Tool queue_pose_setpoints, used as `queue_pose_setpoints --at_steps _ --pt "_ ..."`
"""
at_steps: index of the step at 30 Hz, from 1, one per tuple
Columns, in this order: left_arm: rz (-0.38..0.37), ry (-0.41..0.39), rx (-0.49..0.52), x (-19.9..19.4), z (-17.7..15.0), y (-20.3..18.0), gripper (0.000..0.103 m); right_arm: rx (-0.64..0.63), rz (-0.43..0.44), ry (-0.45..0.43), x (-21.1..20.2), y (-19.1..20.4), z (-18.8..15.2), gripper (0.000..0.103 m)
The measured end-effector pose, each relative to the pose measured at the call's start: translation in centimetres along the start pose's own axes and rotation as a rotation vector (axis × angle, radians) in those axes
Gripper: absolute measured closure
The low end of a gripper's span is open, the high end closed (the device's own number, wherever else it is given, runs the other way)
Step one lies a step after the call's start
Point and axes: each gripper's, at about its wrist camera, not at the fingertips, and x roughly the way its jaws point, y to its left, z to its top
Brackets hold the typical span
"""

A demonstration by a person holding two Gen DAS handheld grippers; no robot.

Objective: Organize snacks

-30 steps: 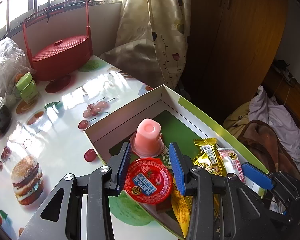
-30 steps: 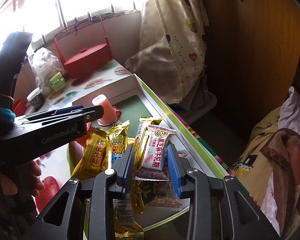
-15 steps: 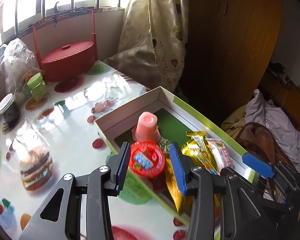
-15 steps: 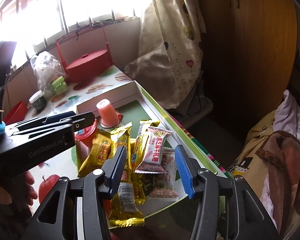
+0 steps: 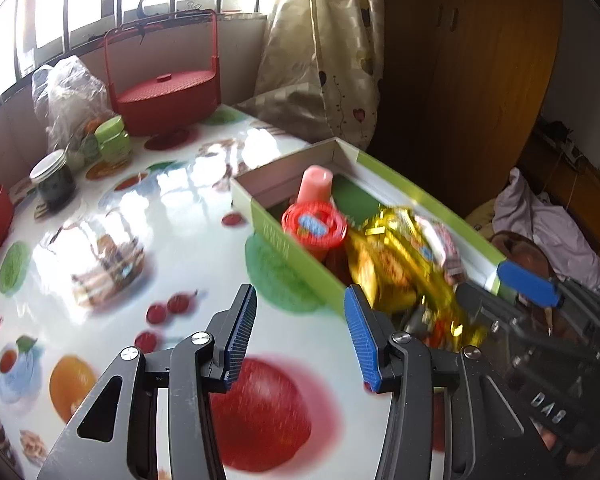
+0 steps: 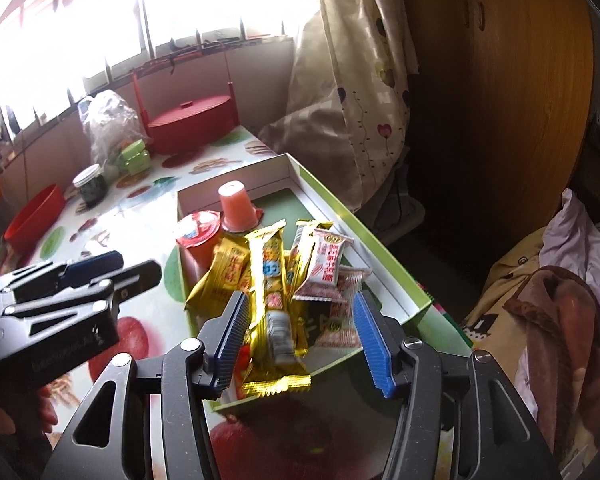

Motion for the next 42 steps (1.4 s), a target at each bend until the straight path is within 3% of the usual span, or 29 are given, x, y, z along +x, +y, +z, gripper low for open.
queue_pose_setpoints --at_steps 18,26,30,34,42 --pt "0.023 0.076 -0.022 -0.6 -5.7 1.2 0.056 -0.044 0.009 0.052 -1.4 1.2 -4.1 0.043" --pt "0.011 0.098 -0.028 -0.2 -6.4 0.9 0.056 -0.052 0.001 0.075 -2.1 1.1 -5.6 0.042" --pt "0.009 0.096 -0.011 -0.1 -6.6 0.4 0.047 -0.048 0.002 0.105 -1.4 1.2 -6.2 0.042" --pt "0.027 0.092 -0.001 0.0 -6.7 0.1 0.045 -0.058 0.003 0.145 -0.4 1.6 -6.9 0.042" --pt "0.03 0.08 -0.019 -0.1 -6.9 0.2 0.045 -0.079 -0.015 0.148 0.0 2.3 -7.1 0.034"
